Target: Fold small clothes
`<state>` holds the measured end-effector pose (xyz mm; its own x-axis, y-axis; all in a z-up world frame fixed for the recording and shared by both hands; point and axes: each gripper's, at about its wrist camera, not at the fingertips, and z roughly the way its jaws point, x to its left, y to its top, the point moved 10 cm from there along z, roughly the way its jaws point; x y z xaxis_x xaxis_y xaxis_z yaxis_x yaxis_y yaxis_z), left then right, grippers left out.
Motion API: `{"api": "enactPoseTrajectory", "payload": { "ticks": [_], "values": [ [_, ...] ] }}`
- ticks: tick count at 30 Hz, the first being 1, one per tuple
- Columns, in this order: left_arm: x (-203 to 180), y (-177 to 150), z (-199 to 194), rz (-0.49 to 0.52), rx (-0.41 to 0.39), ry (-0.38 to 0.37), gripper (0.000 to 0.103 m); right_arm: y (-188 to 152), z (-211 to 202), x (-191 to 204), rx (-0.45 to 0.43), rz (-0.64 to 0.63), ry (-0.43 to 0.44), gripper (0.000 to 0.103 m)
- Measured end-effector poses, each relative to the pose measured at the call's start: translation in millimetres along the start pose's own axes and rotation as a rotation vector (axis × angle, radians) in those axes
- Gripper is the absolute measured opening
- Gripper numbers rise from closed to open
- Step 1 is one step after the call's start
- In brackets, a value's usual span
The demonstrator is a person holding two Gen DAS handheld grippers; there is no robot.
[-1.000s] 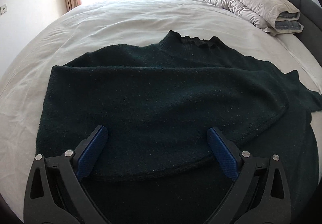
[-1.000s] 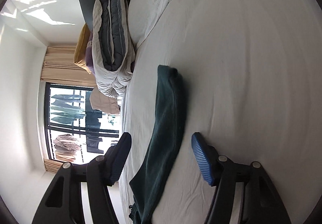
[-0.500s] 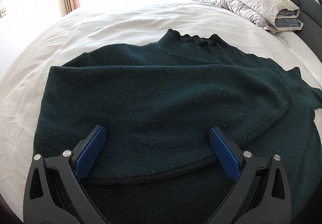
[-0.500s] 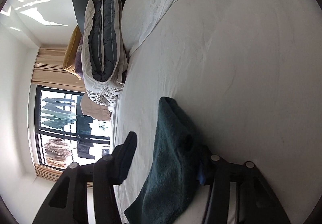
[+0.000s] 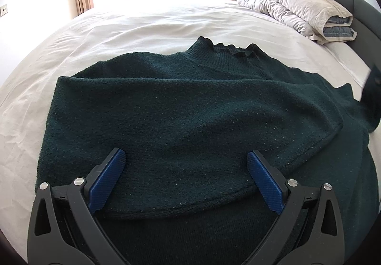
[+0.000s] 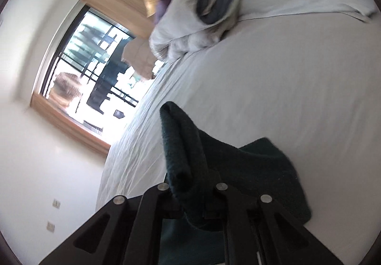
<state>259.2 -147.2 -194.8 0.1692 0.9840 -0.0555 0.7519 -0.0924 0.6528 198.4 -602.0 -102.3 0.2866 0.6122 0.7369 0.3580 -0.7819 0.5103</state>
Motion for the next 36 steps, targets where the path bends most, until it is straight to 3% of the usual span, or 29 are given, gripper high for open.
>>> {"api": "enactPoseTrajectory", "payload": {
  "ticks": [4,8,11,13,19,22,23,24,25,27,31,36],
  "values": [
    [2,2,-2,-0.020,-0.008,-0.025,0.103,-79,36,108,0.129,-0.200,0.095,0.010],
    [1,8,-10,-0.062,0.003,-0.069,0.103,-164,70,170,0.237,-0.402,0.085,0.010],
    [-5,21,-28,-0.194,-0.005,-0.244,0.103,-207,90,186,0.303,-0.502,0.061,0.010],
    [-10,31,-34,-0.253,-0.001,-0.322,0.103,-228,96,193,0.320,-0.570,0.045,0.010],
    [-24,58,-22,-0.397,0.090,-0.537,0.103,-248,106,201,0.339,-0.698,0.001,0.010],
    [-27,69,-8,-0.455,0.157,-0.606,0.103,-253,106,200,0.348,-0.733,-0.010,0.014],
    [-27,72,-1,-0.473,0.191,-0.617,0.103,-259,108,200,0.356,-0.745,-0.012,0.016],
    [-25,74,4,-0.488,0.205,-0.618,0.103,-264,109,199,0.369,-0.757,-0.010,0.024],
    [-21,75,8,-0.499,0.212,-0.611,0.103,-270,110,199,0.393,-0.770,-0.003,0.042],
    [-13,77,15,-0.507,0.225,-0.598,0.103,-284,111,200,0.439,-0.787,0.034,0.060],
    [-13,69,21,-0.492,0.249,-0.589,0.103,-290,104,204,0.445,-0.817,0.050,0.061],
    [-35,66,20,-0.442,0.290,-0.585,0.103,-265,75,188,0.409,-0.737,0.057,0.061]
  ]
}}
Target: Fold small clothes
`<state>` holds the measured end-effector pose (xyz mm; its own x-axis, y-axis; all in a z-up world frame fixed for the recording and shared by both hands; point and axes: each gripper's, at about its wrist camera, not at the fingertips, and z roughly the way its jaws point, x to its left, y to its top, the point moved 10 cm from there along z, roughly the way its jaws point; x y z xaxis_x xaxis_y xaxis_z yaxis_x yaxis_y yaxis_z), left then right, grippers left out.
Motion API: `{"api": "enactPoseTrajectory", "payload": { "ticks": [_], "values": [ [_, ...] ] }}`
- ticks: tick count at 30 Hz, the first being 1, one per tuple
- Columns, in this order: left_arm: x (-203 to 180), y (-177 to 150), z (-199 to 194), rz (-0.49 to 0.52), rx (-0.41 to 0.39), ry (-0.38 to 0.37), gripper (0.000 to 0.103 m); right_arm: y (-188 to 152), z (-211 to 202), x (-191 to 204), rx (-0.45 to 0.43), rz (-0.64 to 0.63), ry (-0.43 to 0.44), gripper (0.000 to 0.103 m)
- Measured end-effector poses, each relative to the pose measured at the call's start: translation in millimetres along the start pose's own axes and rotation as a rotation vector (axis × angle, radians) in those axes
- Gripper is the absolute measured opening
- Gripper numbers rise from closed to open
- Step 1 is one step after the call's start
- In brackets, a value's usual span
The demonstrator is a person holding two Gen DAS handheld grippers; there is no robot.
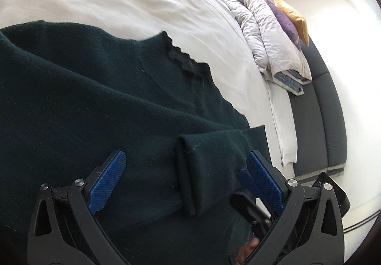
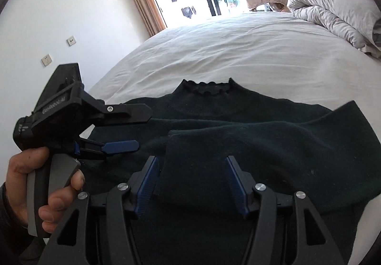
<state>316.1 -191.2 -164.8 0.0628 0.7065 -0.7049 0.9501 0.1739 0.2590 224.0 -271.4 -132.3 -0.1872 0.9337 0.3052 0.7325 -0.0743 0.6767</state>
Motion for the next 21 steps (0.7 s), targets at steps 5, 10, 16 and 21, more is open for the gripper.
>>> {"api": "enactPoseTrajectory", "payload": {
  "ticks": [5,10,16,21],
  "values": [
    [-4,-19,12,0.022,0.018,0.076,0.103,-1,-41,-41,-0.070,0.123,0.003,0.060],
    [-8,-24,26,0.020,0.050,0.127,0.084,-1,-62,-97,-0.100,0.269,-0.017,0.059],
    [-3,-31,41,0.007,0.069,0.178,0.033,-6,-73,-134,-0.133,0.384,-0.017,0.057],
    [1,-32,42,-0.025,0.067,0.130,0.008,-6,-71,-139,-0.122,0.384,-0.026,0.057]
  ]
}}
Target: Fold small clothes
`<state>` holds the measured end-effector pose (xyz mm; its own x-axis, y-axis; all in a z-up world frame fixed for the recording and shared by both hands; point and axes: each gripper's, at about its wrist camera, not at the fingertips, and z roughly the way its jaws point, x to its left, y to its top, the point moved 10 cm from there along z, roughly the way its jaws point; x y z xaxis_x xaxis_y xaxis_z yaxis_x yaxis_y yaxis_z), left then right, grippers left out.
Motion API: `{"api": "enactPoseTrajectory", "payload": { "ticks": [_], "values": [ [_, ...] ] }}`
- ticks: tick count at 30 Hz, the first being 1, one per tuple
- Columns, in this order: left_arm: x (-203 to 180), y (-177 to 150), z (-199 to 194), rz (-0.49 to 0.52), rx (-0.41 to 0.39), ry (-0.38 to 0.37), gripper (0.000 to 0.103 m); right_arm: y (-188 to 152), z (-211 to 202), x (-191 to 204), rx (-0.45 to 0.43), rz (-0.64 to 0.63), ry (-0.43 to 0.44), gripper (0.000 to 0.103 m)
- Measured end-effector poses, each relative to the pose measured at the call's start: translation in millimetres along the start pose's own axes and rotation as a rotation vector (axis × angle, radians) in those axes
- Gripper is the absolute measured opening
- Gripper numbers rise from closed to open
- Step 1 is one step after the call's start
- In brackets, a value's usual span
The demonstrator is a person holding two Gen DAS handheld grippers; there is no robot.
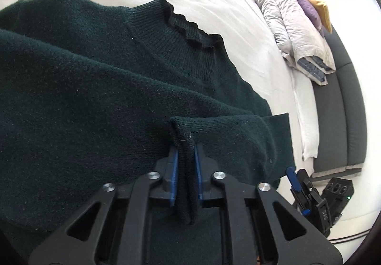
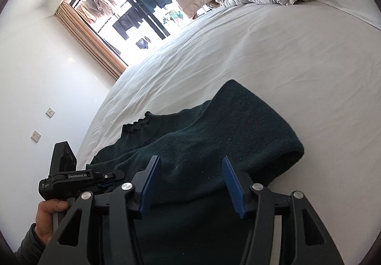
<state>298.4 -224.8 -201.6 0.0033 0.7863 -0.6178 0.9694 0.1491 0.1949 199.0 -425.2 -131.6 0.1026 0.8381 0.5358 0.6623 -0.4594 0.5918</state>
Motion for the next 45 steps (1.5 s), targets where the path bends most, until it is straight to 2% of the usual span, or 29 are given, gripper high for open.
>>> {"api": "enactPoseTrajectory", "payload": {
  "ticks": [7,12,15,21,27,33,39,41,45],
  "values": [
    [-5,20,-40,0.020,-0.090,-0.045,0.006,16,-13,0,-0.038,0.016,-0.002,0.057],
    [8,43,-76,0.021,-0.152,-0.036,0.006,19,-20,-8,-0.044,0.136,0.068,0.058],
    [24,48,-84,-0.012,-0.154,-0.029,0.006,15,-18,-9,-0.030,0.248,0.161,0.063],
    [55,55,-89,-0.056,-0.163,-0.006,0.006,2,-10,-11,-0.009,0.371,0.218,0.064],
    [88,48,-84,-0.028,-0.132,0.017,0.006,-12,-6,-18,-0.002,0.497,0.283,0.064],
    [84,35,-68,-0.013,-0.135,0.021,0.006,-20,12,-21,0.053,0.562,0.299,0.064],
    [82,31,-67,-0.026,-0.155,0.037,0.006,-9,21,-57,-0.027,0.741,0.376,0.062],
    [86,31,-66,-0.030,-0.166,0.045,0.006,-4,18,-68,-0.080,0.779,0.395,0.059],
    [94,30,-61,-0.048,-0.184,0.018,0.006,-11,15,-85,-0.137,0.837,0.410,0.032]
  ]
}}
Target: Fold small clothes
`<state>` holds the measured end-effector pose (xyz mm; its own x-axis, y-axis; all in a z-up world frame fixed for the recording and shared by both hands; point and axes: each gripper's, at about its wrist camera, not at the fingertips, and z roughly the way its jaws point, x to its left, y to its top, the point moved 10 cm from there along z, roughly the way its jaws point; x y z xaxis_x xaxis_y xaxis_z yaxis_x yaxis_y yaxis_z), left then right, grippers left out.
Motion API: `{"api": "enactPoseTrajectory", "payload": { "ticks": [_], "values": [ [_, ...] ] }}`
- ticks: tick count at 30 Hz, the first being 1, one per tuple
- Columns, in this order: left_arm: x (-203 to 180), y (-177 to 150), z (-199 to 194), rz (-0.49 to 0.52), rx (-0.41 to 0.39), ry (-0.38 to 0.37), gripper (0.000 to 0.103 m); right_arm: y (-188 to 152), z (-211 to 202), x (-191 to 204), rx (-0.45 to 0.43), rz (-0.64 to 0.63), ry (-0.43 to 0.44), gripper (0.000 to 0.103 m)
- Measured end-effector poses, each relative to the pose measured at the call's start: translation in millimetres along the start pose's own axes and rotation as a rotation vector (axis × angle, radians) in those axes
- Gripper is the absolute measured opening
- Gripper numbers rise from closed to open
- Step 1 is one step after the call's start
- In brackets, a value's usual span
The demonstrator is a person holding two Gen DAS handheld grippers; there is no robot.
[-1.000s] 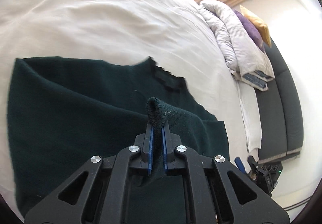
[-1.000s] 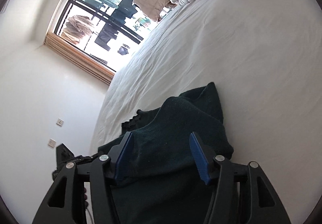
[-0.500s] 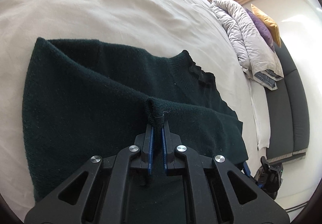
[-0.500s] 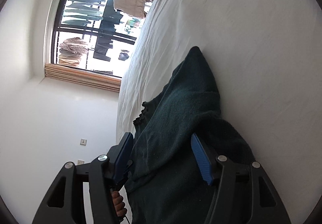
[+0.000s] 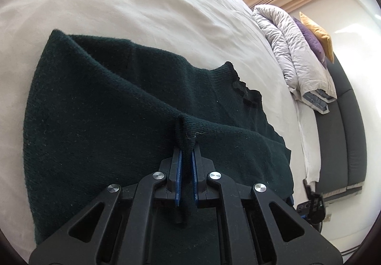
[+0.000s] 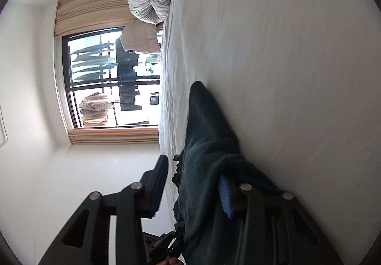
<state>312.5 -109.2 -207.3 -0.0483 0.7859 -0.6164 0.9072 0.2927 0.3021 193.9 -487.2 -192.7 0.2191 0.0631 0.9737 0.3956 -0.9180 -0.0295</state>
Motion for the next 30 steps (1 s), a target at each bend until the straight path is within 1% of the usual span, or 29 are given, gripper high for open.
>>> {"api": "enactPoseTrajectory", "payload": {
  "ticks": [1,2,3,5,6,8,10,11,12,14,15,17,18,19,21,22,23,24,25,26,28,30],
  "values": [
    [1,-1,0,0.002,-0.005,-0.006,0.006,1,-4,-3,-0.019,0.009,0.019,0.024],
    [1,-2,1,0.007,-0.008,-0.009,0.006,1,-7,-8,-0.032,0.018,0.032,0.020],
    [1,-2,1,0.010,-0.011,-0.012,0.006,1,-10,-13,-0.044,0.022,0.032,0.012],
    [1,-3,0,0.019,-0.013,-0.012,0.006,0,-13,-16,-0.060,0.014,0.034,0.011],
    [1,-4,0,0.026,-0.016,-0.009,0.006,-2,-14,-14,-0.063,0.003,0.021,0.012],
    [0,-6,-1,0.050,-0.021,0.003,0.006,-9,-18,-10,-0.061,-0.037,-0.041,0.019],
    [-2,-7,0,0.062,-0.024,0.011,0.006,-12,-29,-1,-0.079,-0.085,-0.101,0.044],
    [-3,-7,-1,0.068,-0.026,0.014,0.006,-12,-36,8,-0.094,-0.122,-0.116,0.047],
    [-4,-7,-1,0.075,-0.029,0.019,0.007,-12,-41,22,-0.110,-0.166,-0.114,0.049],
    [-6,-7,1,0.093,-0.030,0.028,0.007,-8,-41,52,-0.111,-0.264,-0.112,0.050],
    [-5,-7,2,0.096,-0.030,0.029,0.007,-8,-32,65,-0.081,-0.313,-0.120,0.052],
    [-5,-6,3,0.090,-0.025,0.024,0.007,-13,1,77,0.052,-0.391,-0.163,0.052],
    [-4,-5,4,0.089,-0.024,0.023,0.007,-14,19,78,0.102,-0.421,-0.191,0.052],
    [-5,-5,4,0.091,-0.022,0.023,0.007,-11,34,74,0.143,-0.450,-0.236,0.051],
    [-4,-4,3,0.098,-0.019,0.025,0.007,6,57,53,0.189,-0.438,-0.341,0.050],
    [-4,-4,3,0.099,-0.018,0.024,0.007,12,68,40,0.224,-0.411,-0.383,0.044],
    [-4,-3,4,0.104,-0.018,0.026,0.007,17,79,25,0.255,-0.392,-0.427,0.036],
    [-4,-3,5,0.111,-0.018,0.028,0.007,24,84,14,0.246,-0.393,-0.477,0.009],
    [-4,-2,6,0.115,-0.018,0.029,0.007,33,88,7,0.227,-0.422,-0.530,0.000],
    [-3,-2,5,0.119,-0.020,0.027,0.007,38,93,4,0.220,-0.452,-0.553,0.000],
    [-2,-2,7,0.123,-0.023,0.026,0.008,43,103,2,0.221,-0.486,-0.568,0.000],
    [-3,-2,8,0.129,-0.028,0.026,0.008,48,114,5,0.226,-0.547,-0.611,0.000]
  ]
}}
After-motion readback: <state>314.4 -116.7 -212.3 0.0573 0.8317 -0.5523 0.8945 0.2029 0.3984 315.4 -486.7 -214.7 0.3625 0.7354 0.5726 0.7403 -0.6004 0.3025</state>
